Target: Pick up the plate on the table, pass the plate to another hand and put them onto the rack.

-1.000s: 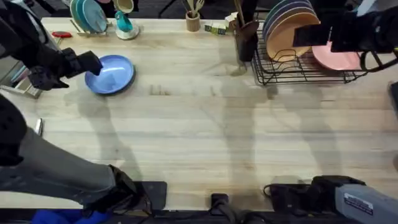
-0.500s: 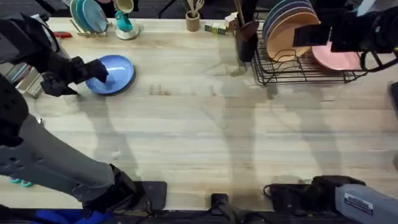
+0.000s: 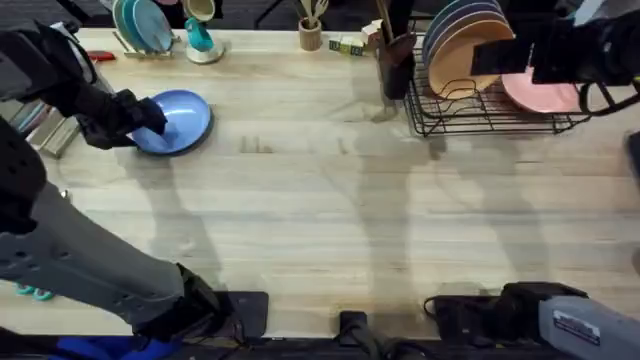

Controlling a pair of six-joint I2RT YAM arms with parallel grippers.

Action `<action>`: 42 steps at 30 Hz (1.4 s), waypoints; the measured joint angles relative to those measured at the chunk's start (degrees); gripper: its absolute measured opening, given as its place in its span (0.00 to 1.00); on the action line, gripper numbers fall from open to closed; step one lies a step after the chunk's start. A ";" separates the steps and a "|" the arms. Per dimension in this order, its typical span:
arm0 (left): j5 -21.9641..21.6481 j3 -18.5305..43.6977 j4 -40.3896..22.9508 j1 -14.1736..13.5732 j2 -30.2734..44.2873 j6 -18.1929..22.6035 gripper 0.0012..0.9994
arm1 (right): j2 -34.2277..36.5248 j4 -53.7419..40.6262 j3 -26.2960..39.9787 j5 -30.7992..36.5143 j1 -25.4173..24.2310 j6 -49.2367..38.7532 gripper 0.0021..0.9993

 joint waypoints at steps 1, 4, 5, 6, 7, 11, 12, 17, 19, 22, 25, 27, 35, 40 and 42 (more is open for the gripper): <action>0.08 0.00 -0.06 0.00 0.00 0.00 0.51 | 0.00 0.02 0.00 0.00 0.00 0.00 1.00; -0.06 0.22 -0.41 0.07 0.00 -0.14 0.39 | 0.02 0.02 0.00 0.00 0.00 0.00 1.00; -0.08 0.24 -0.47 0.19 0.01 -0.20 0.35 | 0.01 0.02 0.00 0.00 0.00 0.00 1.00; -0.09 0.24 -0.49 0.28 0.01 -0.20 0.33 | 0.01 0.02 0.00 0.00 0.00 0.00 1.00; -0.23 0.24 -0.54 0.33 0.00 -0.24 0.30 | 0.00 0.00 0.00 0.00 0.00 0.00 1.00; -0.32 0.42 -1.13 0.37 0.00 -0.44 0.23 | 0.00 0.02 0.00 0.00 0.00 0.02 1.00; -0.31 0.44 -1.16 0.37 -0.04 -0.48 0.22 | 0.01 0.02 0.00 0.00 0.00 0.00 1.00; -0.56 0.44 -1.85 0.37 -4.32 -1.16 0.15 | 0.00 0.00 0.00 0.00 0.00 0.00 1.00; -0.71 0.44 -2.04 0.37 -6.53 -1.19 0.05 | 0.00 0.00 0.00 0.00 0.00 0.00 1.00; -0.47 0.44 -2.21 0.37 -9.73 -1.25 0.04 | 0.01 0.00 0.00 0.01 0.00 0.00 1.00; 0.50 0.44 -2.27 0.37 -13.70 -1.27 0.04 | 0.00 0.01 0.00 0.00 0.00 0.00 1.00; 0.60 0.44 -2.52 0.37 -15.09 -1.27 0.04 | 0.00 0.00 0.00 0.00 0.00 0.00 1.00; 0.61 0.44 -3.83 0.31 -22.17 -1.27 0.04 | 0.02 0.01 0.00 0.00 0.00 0.00 1.00; 0.63 0.44 -4.48 0.31 -27.80 -1.27 0.04 | 0.00 0.00 0.00 0.00 0.00 0.02 1.00; 1.06 0.44 -5.07 0.31 -30.01 -1.27 0.04 | 0.00 0.02 0.00 0.00 0.00 0.00 1.00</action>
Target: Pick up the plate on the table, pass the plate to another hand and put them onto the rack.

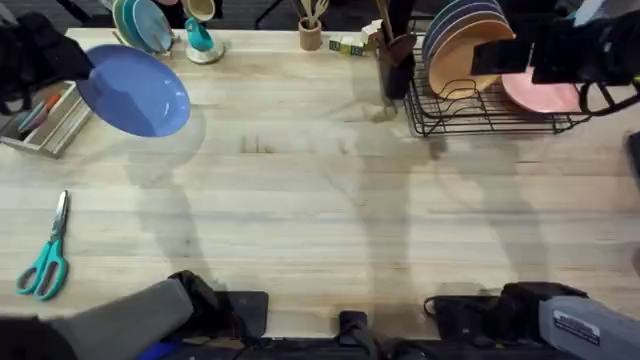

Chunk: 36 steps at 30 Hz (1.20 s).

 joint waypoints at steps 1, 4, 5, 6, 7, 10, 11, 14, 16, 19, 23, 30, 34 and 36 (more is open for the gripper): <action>0.43 0.00 -0.28 0.00 -1.09 0.00 0.04 | 0.01 0.00 0.00 0.00 0.00 0.00 1.00; 2.47 0.00 -0.87 0.00 -4.29 -0.07 0.04 | 0.00 0.00 0.00 0.00 0.00 -0.01 1.00; 3.00 0.00 -1.05 0.00 -5.09 -0.25 0.04 | 0.01 0.00 0.00 -0.01 0.00 -0.01 1.00; 3.65 0.00 -1.32 0.00 -5.93 -0.41 0.04 | 0.00 0.00 0.00 0.00 0.00 -0.01 1.00; 4.32 0.00 -1.63 0.00 -6.80 -0.57 0.04 | 0.00 0.00 0.00 0.00 0.00 0.01 1.00; 7.48 0.00 -3.34 -0.87 -9.85 -0.91 0.04 | 0.00 0.04 0.00 -3.49 0.00 0.02 1.00; 7.80 0.00 -3.47 -1.30 -10.09 -0.95 0.04 | 0.02 0.11 0.00 -4.84 0.00 0.04 1.00; 8.57 0.00 -4.54 -3.51 -10.54 -1.09 0.04 | 0.00 0.24 0.00 -9.38 0.00 0.06 1.00; 8.75 0.00 -5.37 -5.22 -10.54 -1.11 0.04 | 0.00 0.20 0.08 -12.52 0.00 0.57 1.00; 8.92 0.00 -6.46 -8.09 -10.54 -1.11 0.04 | 0.00 0.17 0.82 -15.71 0.02 2.25 1.00; 9.00 0.00 -6.73 -11.52 -10.54 -1.11 0.04 | -0.02 0.24 2.89 -17.41 1.23 3.76 1.00; 9.10 0.00 -9.41 -15.74 -10.54 -1.11 0.04 | -0.77 3.53 5.79 -18.43 10.24 5.14 1.00; 9.40 0.00 -9.66 -17.22 -10.54 -1.11 0.04 | -0.87 7.95 5.95 -18.70 16.84 5.64 1.00; 9.55 0.00 -9.70 -17.73 -10.54 -1.11 0.04 | -0.87 9.82 5.95 -18.99 19.83 5.70 1.00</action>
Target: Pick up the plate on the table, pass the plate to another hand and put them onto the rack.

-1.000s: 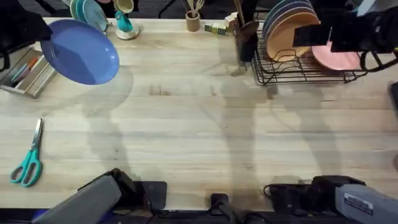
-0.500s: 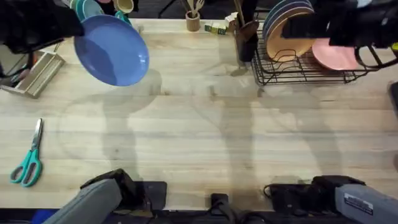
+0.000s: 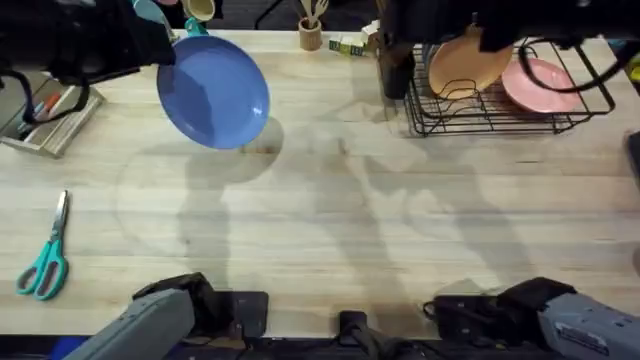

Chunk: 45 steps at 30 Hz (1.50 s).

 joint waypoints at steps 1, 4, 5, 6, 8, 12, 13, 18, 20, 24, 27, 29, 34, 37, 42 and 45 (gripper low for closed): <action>0.15 0.00 -0.12 -0.18 0.00 0.00 0.04 | 0.00 0.66 0.00 -0.11 1.11 0.08 1.00; 0.77 0.00 -0.37 -0.50 0.00 0.00 0.04 | 0.04 1.50 0.02 -0.12 4.59 0.22 1.00; 0.94 0.00 -0.35 -0.50 0.00 0.00 0.04 | 0.04 1.48 0.02 -0.14 5.61 0.24 1.00; 1.07 0.00 -0.37 -0.50 0.00 0.00 0.04 | 0.04 1.46 0.02 -0.13 6.65 0.35 1.00; 1.37 0.00 -0.36 -0.48 0.00 0.00 0.04 | 0.04 1.47 0.02 -0.25 8.44 0.36 1.00; 1.62 0.00 -0.75 -0.50 0.00 0.00 0.04 | 0.04 1.41 0.02 -0.33 10.23 0.37 1.00; 1.66 0.00 -0.81 -0.50 0.00 0.00 0.04 | 0.04 1.26 0.02 -0.33 10.48 0.35 1.00; 1.79 0.00 -0.79 -0.50 0.00 0.00 0.04 | 0.04 1.18 0.02 -0.31 10.94 0.37 1.00; 1.79 0.00 -0.79 -0.50 0.00 0.00 0.04 | 0.04 1.18 0.02 -0.30 10.94 0.37 1.00; 1.79 0.00 -0.79 -0.50 0.00 0.00 0.04 | 0.70 1.31 0.07 -0.31 11.35 0.45 1.00; 1.79 0.00 -0.79 -0.50 0.00 0.00 0.04 | 2.92 1.29 0.09 -0.31 12.86 1.53 1.00; 1.79 0.00 -0.79 -0.50 0.00 0.00 0.04 | 4.92 1.29 0.09 -0.31 14.34 1.98 1.00; 1.79 0.00 -0.79 -0.50 0.00 0.00 0.04 | 9.36 1.22 0.09 -0.33 17.34 2.75 1.00; 1.79 0.00 -0.79 -0.50 0.00 0.00 0.04 | 10.92 1.29 0.09 -0.26 17.65 2.93 1.00; 1.79 0.00 -0.80 -0.50 0.00 0.00 0.04 | 13.84 1.63 0.09 -0.26 17.59 3.42 1.00; 1.79 0.00 -0.79 -0.50 0.00 0.00 0.04 | 16.52 2.47 0.09 -0.28 17.59 3.86 1.00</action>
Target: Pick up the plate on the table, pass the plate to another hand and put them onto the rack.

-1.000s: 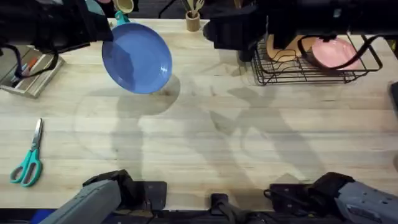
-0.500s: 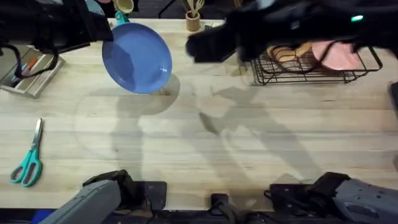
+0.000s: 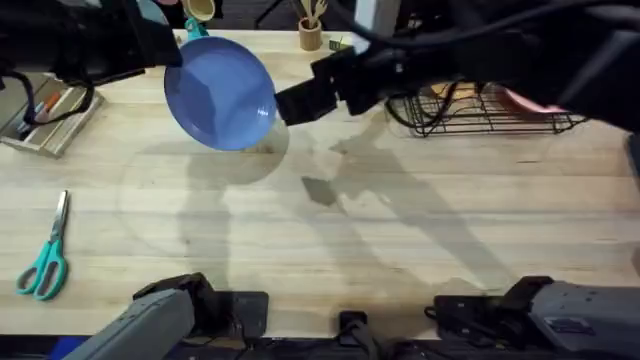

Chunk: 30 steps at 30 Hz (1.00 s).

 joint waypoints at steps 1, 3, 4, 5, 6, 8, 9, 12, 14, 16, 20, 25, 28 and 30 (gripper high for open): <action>0.00 0.00 0.00 0.00 0.00 0.00 0.04 | 0.99 0.57 0.00 0.00 0.00 0.10 1.00; 0.00 0.00 -0.02 0.00 0.00 0.00 0.04 | 2.79 1.84 0.00 0.00 0.00 0.38 1.00; 0.00 0.00 -0.01 0.00 0.00 0.00 0.04 | 3.58 2.40 0.00 0.00 0.00 0.38 1.00; 0.00 0.00 0.00 0.00 0.00 0.00 0.04 | 4.39 3.11 0.00 0.00 0.00 0.42 1.00; 0.00 0.00 -0.02 0.00 0.00 0.00 0.04 | 5.31 4.26 0.00 0.00 0.00 0.82 1.00; 0.00 0.00 0.00 0.00 0.00 0.00 0.04 | 6.76 6.38 0.00 -0.01 0.00 2.28 1.00; 0.00 0.00 -0.02 0.00 0.00 0.00 0.04 | 7.64 7.76 0.00 -0.01 0.00 3.62 1.00; 0.00 0.00 -0.02 0.00 0.00 0.00 0.04 | 9.93 11.05 0.00 -0.01 0.00 8.13 1.00; 0.00 0.00 0.00 0.00 0.00 0.00 0.04 | 11.40 12.43 0.00 -0.02 0.00 11.45 1.00; 0.00 0.00 -0.01 0.00 0.00 0.00 0.04 | 12.54 13.44 0.00 -0.02 0.00 14.89 1.00; 0.00 0.00 -0.02 0.00 0.00 0.00 0.04 | 14.27 15.27 0.00 -0.02 0.00 21.77 1.00; 0.00 0.00 0.00 0.00 0.00 0.00 0.04 | 14.84 18.41 0.00 0.00 0.00 26.72 1.00; 0.00 0.00 0.00 0.00 0.00 0.00 0.04 | 14.86 19.55 0.00 -0.01 0.00 27.87 1.00; 0.00 0.00 0.00 0.00 0.00 0.00 0.04 | 15.02 19.78 0.00 -0.02 0.00 28.33 1.00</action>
